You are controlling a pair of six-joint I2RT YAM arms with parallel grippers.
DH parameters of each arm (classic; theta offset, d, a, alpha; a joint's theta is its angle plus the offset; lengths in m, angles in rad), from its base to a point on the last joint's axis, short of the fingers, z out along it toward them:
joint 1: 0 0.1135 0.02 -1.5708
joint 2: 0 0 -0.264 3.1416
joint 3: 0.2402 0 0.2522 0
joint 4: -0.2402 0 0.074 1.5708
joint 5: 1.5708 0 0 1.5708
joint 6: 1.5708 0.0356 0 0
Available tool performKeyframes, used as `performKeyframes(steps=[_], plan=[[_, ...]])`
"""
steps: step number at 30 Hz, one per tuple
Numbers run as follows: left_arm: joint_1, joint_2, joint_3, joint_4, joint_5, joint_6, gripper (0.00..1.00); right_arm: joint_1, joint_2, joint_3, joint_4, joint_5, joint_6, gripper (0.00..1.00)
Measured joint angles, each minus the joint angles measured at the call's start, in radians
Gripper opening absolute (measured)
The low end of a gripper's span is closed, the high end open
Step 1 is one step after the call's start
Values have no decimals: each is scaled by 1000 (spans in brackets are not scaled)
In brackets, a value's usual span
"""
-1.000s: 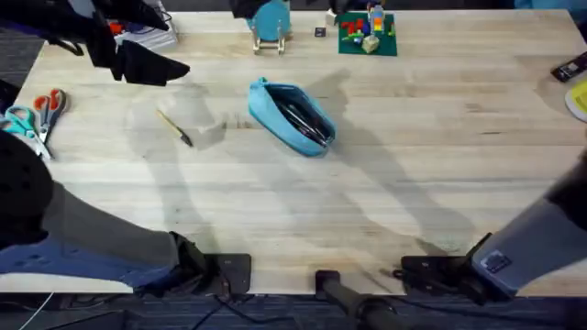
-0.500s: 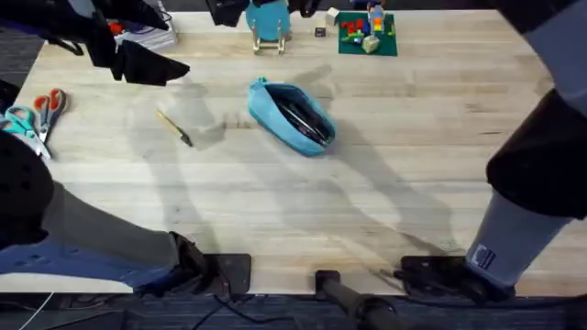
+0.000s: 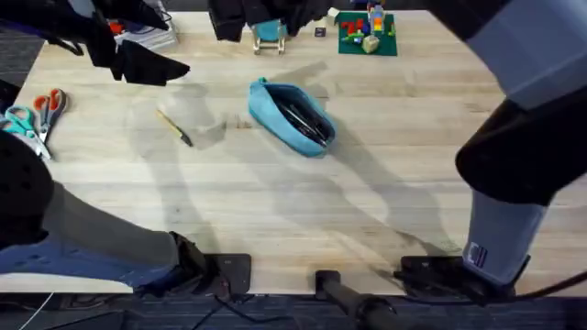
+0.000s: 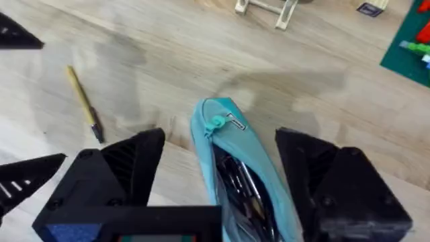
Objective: Unzip the bag, pick up the pens from the table one at a time and place them inside, then zip the bag closed.
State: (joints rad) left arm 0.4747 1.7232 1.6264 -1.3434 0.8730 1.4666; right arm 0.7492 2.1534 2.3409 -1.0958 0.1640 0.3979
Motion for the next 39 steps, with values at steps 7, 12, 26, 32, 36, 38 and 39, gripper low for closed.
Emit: performKeyframes(steps=[7,12,26,32,36,38,39], plan=[[0,0,0,0,7,0,993,13,26,0,1,15,27,996],[0,0,0,0,14,0,992,14,28,0,2,24,50,996],[0,0,0,0,21,0,994,14,109,0,-6,28,67,990],[0,0,0,0,21,0,993,14,109,0,-19,28,74,945],[0,0,0,-1,21,0,993,14,109,0,-19,28,78,946],[0,0,0,-1,21,0,994,14,109,0,-20,28,86,940],[0,0,0,-1,21,0,994,14,111,0,-19,28,91,944]])
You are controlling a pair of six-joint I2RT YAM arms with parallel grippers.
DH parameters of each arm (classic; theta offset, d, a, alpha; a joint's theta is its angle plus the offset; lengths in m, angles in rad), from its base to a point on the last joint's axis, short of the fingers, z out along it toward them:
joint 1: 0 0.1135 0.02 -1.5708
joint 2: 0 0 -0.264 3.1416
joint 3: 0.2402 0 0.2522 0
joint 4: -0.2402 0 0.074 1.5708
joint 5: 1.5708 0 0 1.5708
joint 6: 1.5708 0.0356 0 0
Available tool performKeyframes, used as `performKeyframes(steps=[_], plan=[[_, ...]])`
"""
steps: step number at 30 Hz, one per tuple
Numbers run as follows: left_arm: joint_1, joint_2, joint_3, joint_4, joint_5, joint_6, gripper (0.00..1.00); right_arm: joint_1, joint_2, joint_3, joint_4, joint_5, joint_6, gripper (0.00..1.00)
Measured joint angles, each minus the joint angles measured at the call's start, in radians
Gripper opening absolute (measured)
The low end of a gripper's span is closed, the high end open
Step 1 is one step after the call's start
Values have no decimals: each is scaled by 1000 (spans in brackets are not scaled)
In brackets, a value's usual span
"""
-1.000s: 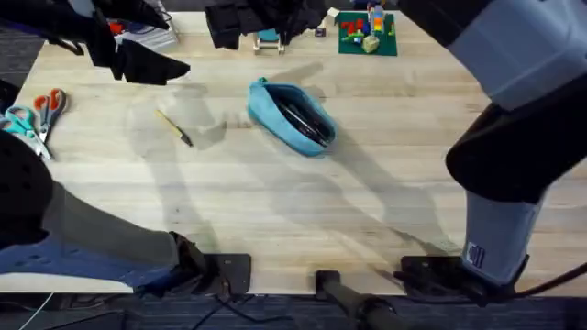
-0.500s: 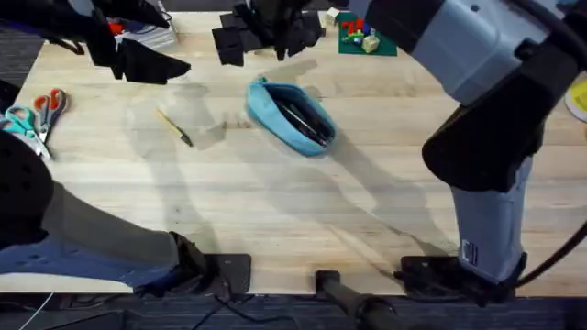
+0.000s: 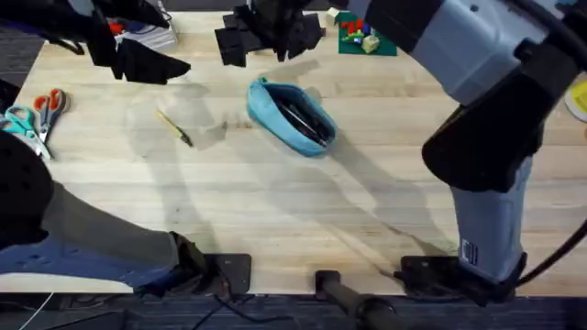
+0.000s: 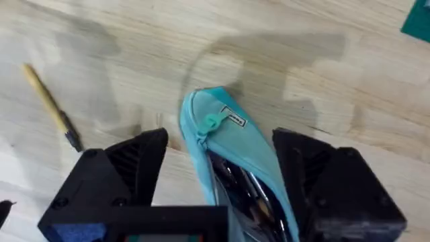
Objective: Unzip the bag, pick up the pens from the table one at a time and place them inside, then zip the bag closed.
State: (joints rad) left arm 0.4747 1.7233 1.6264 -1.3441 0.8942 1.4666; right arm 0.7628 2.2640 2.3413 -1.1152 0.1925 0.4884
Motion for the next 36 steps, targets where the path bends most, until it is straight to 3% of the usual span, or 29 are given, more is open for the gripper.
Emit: performKeyframes(steps=[36], plan=[[0,0,0,-14,0,0,993,10,53,0,26,3,166,913]])
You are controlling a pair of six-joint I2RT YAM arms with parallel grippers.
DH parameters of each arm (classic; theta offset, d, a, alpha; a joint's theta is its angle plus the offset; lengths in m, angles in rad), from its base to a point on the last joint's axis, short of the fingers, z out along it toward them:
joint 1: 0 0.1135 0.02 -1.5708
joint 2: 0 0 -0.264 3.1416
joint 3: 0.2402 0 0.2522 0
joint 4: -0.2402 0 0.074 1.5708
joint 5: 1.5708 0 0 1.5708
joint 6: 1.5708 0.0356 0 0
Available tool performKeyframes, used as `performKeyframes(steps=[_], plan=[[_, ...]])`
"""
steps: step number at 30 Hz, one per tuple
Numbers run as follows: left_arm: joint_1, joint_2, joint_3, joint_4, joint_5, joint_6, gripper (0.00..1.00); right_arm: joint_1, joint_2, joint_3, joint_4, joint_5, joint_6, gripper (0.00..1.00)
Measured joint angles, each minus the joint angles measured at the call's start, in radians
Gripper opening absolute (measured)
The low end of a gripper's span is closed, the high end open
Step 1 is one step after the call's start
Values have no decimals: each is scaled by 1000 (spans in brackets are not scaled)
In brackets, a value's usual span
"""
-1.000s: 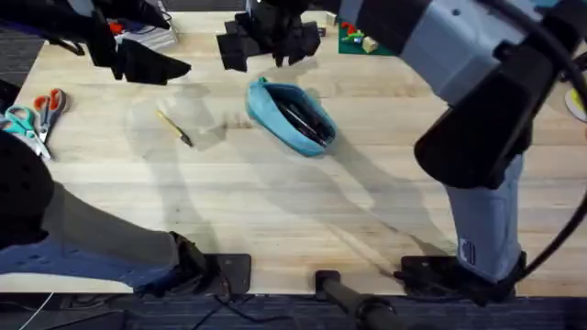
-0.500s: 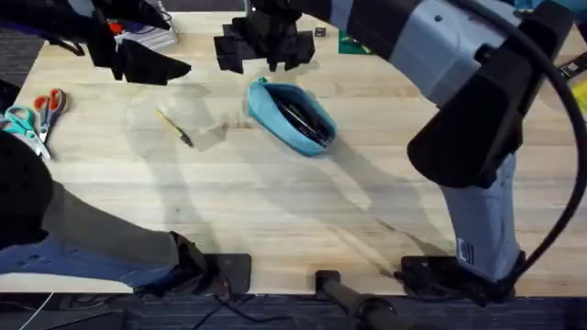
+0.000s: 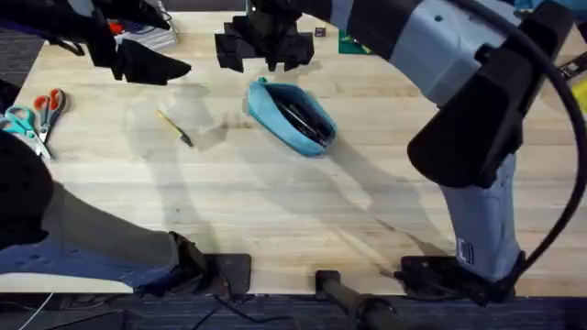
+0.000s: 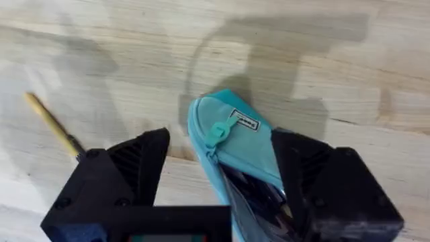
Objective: Unzip the bag, pick up the pens from the table one at a time and place them inside, then zip the bag closed.
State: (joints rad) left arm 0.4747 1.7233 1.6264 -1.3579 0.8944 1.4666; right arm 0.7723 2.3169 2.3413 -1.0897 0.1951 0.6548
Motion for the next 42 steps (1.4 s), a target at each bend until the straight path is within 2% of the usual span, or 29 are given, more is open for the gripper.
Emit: performKeyframes(steps=[17,23,25,30,32,36,38,42], plan=[[0,0,0,-8,0,0,993,12,61,0,0,11,-4,911],[0,0,0,-8,0,0,993,12,61,0,2,20,-4,842],[0,0,0,-8,0,0,993,12,61,0,5,21,-4,751],[0,0,0,-11,0,0,993,12,61,0,15,18,-4,447],[0,0,0,-11,0,0,993,12,61,0,19,7,-4,295],[0,0,0,-11,0,0,993,15,61,0,21,-9,-5,79],[0,0,0,-11,0,0,993,15,61,0,21,-9,-4,32],[0,0,0,-11,0,0,993,15,61,1,21,-9,-6,31]])
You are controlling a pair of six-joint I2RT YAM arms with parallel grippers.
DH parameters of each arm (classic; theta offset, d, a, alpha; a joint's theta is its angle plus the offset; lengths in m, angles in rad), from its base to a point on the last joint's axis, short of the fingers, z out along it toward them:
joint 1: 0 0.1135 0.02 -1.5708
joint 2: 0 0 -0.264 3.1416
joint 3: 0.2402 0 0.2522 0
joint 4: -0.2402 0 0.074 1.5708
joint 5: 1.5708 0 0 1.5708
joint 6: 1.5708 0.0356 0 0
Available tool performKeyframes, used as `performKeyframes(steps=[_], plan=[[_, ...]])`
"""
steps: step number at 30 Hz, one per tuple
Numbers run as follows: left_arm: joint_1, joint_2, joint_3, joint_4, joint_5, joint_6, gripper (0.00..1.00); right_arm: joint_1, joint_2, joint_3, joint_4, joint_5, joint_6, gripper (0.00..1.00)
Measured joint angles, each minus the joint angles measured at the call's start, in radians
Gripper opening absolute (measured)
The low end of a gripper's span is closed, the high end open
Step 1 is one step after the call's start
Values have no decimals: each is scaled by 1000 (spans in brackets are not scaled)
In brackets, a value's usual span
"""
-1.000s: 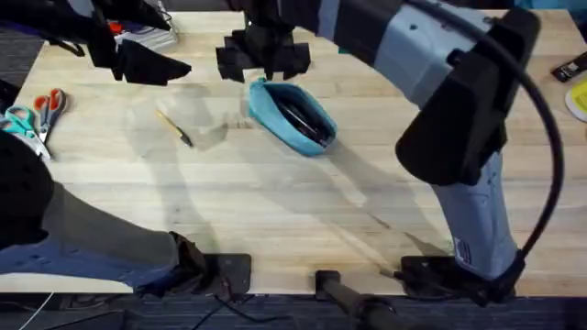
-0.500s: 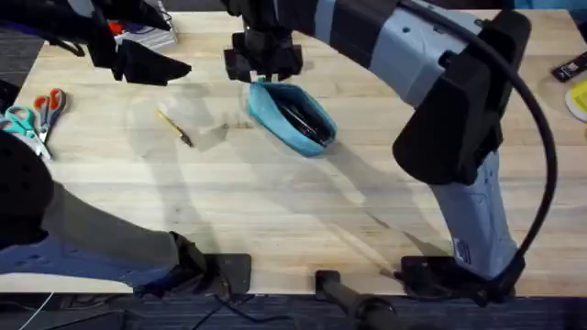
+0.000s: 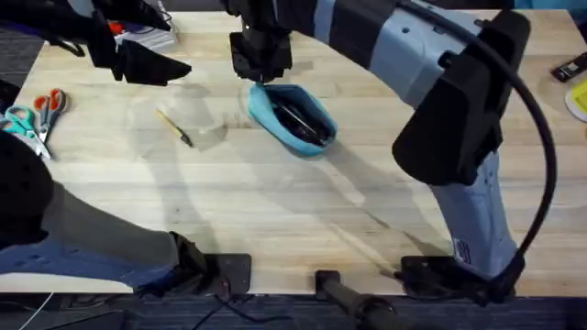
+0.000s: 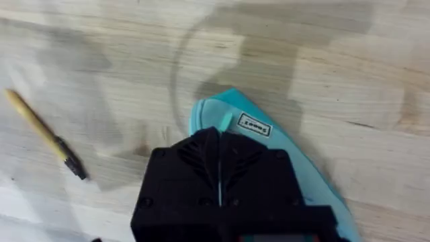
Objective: Unzip the bag, pick up the pens from the table one at a time and place them inside, then zip the bag closed.
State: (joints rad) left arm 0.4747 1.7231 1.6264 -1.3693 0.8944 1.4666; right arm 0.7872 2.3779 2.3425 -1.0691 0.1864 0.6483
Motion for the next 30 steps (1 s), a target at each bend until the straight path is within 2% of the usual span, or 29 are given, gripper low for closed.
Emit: performKeyframes(steps=[16,30], plan=[[0,0,0,0,0,0,994,0,0,159,-72,47,-88,31],[0,0,0,0,0,0,993,0,0,195,-111,81,-126,30]])
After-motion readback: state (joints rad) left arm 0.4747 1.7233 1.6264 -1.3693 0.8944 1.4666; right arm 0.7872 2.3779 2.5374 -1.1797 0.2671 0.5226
